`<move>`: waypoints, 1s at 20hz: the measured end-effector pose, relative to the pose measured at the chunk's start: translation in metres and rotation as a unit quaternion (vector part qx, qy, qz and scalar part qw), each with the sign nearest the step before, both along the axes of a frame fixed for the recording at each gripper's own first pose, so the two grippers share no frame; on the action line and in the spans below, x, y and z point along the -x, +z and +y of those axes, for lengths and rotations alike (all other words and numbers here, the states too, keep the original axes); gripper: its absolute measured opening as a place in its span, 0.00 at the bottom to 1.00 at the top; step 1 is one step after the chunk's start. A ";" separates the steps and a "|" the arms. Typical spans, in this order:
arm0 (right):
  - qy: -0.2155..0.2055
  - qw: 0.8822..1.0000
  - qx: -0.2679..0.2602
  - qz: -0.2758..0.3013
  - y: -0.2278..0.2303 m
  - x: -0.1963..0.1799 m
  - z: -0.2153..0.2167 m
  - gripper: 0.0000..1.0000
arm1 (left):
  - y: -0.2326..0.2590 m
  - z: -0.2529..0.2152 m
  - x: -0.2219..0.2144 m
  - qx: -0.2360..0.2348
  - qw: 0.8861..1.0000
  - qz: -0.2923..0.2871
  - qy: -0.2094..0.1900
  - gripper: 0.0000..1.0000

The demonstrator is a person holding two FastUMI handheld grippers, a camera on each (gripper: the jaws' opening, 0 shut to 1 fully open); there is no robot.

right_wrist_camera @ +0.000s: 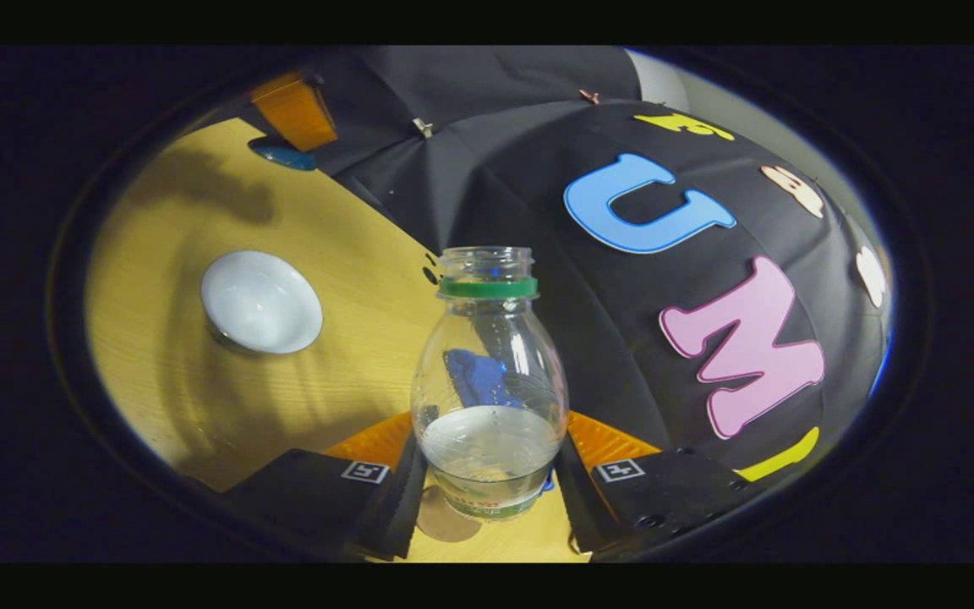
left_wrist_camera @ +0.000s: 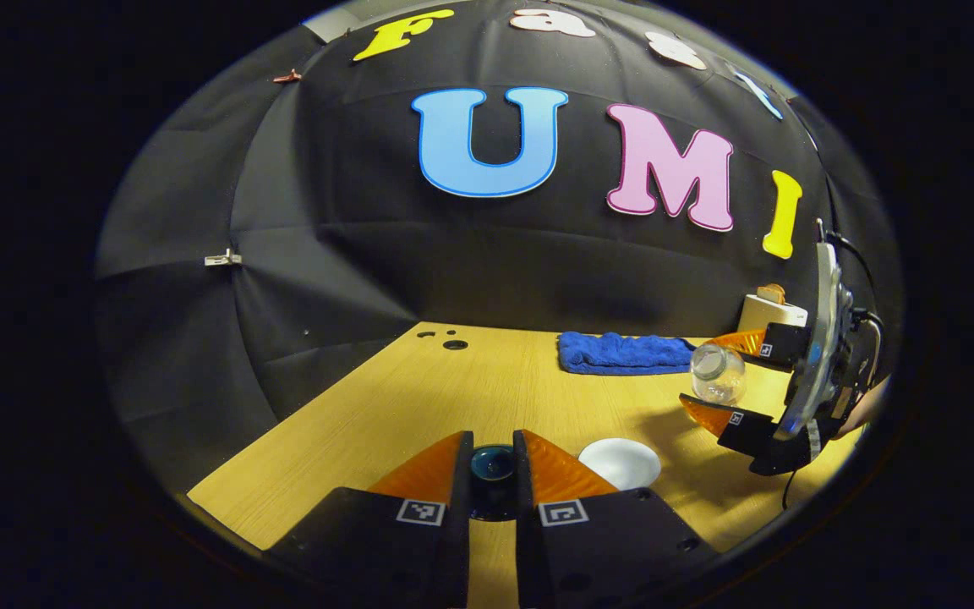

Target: Open the teacup lid with one hand, grasp the water bottle and pour water into the teacup with the other hand; after pouring, place the water bottle on the coaster and then close the teacup lid.

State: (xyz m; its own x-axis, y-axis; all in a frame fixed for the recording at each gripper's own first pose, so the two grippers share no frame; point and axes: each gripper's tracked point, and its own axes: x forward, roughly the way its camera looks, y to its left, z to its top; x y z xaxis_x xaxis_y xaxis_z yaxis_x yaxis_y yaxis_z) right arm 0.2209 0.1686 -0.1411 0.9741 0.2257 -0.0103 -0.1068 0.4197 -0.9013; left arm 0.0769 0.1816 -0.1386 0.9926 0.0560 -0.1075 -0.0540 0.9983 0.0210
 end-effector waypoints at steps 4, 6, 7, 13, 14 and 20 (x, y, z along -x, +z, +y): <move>0.012 0.998 0.057 -0.017 -0.010 -0.001 0.007 0.73 | -0.006 0.003 -0.004 0.011 1.000 0.003 -0.010 0.26; 0.020 0.997 0.071 -0.018 -0.016 -0.005 0.010 0.73 | -0.011 0.010 -0.004 0.008 1.000 0.005 -0.006 0.26; 0.022 0.997 0.078 -0.019 -0.019 -0.008 0.013 0.72 | -0.011 0.012 -0.003 0.007 1.000 0.004 -0.007 0.26; 0.033 0.989 0.135 -0.043 -0.026 -0.012 0.019 0.73 | -0.023 0.025 0.003 0.015 1.000 0.015 0.007 0.26; 0.034 0.988 0.143 -0.048 -0.026 -0.012 0.019 0.73 | -0.027 0.025 0.003 0.020 1.000 0.017 0.009 0.26; 0.041 0.981 0.183 -0.057 -0.031 -0.019 0.020 0.73 | -0.037 0.026 0.004 0.031 0.999 0.020 0.016 0.26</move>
State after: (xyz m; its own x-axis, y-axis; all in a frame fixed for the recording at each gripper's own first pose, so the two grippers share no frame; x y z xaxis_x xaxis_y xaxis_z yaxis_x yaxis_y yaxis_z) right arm 0.2396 0.1890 -0.1717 0.9523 0.3052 0.0018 -0.0173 0.0600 -0.9980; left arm 0.0733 0.2075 -0.1758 0.9852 0.0792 -0.1519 -0.0859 0.9956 -0.0382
